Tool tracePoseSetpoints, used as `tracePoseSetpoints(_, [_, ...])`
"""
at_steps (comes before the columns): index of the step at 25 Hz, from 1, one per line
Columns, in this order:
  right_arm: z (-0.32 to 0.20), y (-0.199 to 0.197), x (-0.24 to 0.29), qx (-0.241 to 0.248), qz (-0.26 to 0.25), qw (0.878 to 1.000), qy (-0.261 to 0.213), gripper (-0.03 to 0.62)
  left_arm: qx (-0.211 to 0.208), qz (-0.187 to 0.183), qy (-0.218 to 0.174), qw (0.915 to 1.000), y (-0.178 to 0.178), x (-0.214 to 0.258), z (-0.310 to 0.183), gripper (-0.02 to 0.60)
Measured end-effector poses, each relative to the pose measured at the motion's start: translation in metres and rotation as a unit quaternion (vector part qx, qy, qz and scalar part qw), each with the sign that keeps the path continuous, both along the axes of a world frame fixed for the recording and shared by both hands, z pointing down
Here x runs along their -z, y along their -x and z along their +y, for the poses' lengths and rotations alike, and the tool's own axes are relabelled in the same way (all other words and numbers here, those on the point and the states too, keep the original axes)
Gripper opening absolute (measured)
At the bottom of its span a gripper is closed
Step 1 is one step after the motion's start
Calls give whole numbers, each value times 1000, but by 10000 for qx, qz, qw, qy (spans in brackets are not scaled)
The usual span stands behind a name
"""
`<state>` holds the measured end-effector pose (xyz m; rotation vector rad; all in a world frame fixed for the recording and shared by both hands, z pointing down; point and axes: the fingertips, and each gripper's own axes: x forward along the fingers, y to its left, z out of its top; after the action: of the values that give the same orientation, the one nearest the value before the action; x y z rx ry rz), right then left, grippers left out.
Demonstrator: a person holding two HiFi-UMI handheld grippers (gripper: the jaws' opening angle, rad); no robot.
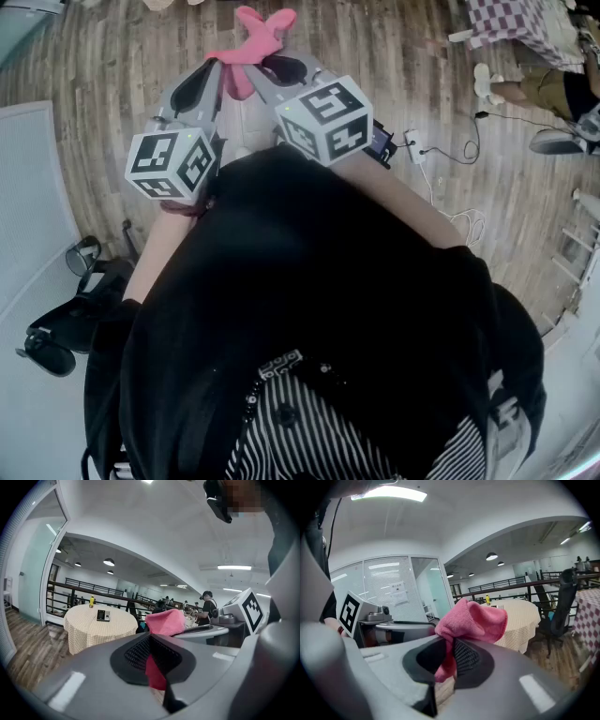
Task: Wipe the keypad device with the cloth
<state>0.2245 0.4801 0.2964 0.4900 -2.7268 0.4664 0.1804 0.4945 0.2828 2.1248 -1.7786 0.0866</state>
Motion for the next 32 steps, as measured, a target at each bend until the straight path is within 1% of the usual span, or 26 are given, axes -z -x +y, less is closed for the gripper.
tracePoseSetpoints(6, [-1, -11, -3, -27, -8, 10000, 61, 48, -93, 84, -3, 9999, -17, -1, -2, 3])
tracePoseSetpoints(10, [2, -10, 7, 94, -248, 9996, 126, 48, -160, 113, 46, 9998, -19, -2, -3, 3])
tracePoseSetpoints(14, [-7, -11, 12, 65, -398, 9991, 108, 48, -222, 70, -10, 9997, -25, 3, -12, 3])
tracePoseSetpoints(19, [-9, -14, 14, 227, -450, 9986, 140, 48, -46, 165, -56, 9998, -16, 6, -17, 3])
tracePoseSetpoints(23, [-7, -10, 16, 457, -558, 9972, 180, 48, -21, 111, -73, 9999, -20, 6, -19, 3])
tracePoseSetpoints(28, [-11, -6, 16, 776, -637, 9947, 220, 48, 189, 79, -60, 9998, -15, 5, -26, 3])
tracePoseSetpoints(32, [-10, -9, 15, 922, -639, 9934, 222, 49, 236, 72, -9, 9997, -21, 2, -29, 3])
